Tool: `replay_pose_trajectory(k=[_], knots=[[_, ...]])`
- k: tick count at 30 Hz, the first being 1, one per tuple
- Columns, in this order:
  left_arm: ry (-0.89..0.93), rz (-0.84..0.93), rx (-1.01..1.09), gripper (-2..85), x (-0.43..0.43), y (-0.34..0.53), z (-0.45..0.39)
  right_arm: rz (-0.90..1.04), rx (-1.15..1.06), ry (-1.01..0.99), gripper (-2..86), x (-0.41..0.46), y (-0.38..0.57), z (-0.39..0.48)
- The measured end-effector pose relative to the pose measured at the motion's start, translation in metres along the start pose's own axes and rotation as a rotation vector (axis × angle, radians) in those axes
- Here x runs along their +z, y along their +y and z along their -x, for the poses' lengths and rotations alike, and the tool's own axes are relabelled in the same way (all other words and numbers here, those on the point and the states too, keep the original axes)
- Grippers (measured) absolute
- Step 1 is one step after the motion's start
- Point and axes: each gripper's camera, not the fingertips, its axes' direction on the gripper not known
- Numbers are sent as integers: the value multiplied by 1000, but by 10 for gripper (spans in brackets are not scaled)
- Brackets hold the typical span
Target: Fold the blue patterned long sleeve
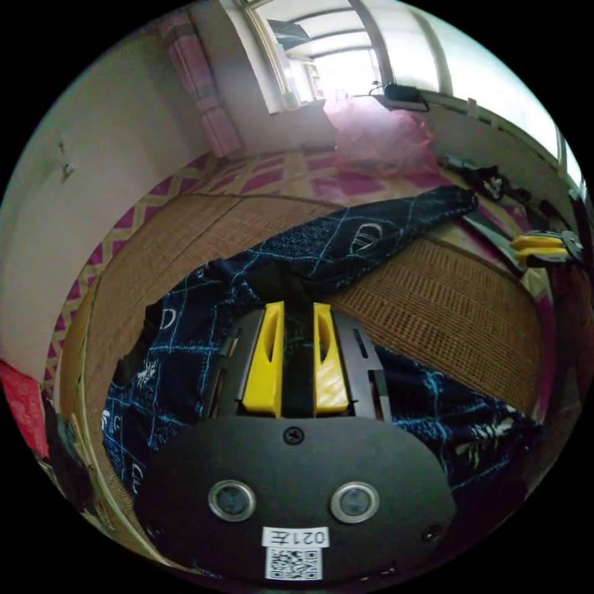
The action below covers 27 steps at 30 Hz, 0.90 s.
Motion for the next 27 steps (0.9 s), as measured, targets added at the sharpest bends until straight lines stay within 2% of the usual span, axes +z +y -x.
replay_pose_trajectory(k=[4,6,10,12,15,17,20,23,27], knots=[[-12,45,36,38,-10,-24,22,41,-138,96,60,11,14,65],[7,17,-35,13,-32,-28,49,47,-169,169,47,14,17,82],[171,-174,-266,-2,-131,-9,152,137,-215,170,12,27,19,100],[197,-282,-345,-4,-192,12,207,135,-207,161,5,25,22,102],[155,-424,-462,-6,-302,65,306,134,-183,149,-1,21,26,103],[56,-503,-561,-7,-394,123,388,137,-185,158,-3,20,29,108],[-129,-531,-701,-8,-496,210,483,138,-190,172,-4,18,34,113],[-235,-545,-888,-8,-575,310,569,141,-190,173,-4,15,37,116],[-302,-511,-1103,-9,-630,430,660,148,-162,124,-3,10,38,110]])
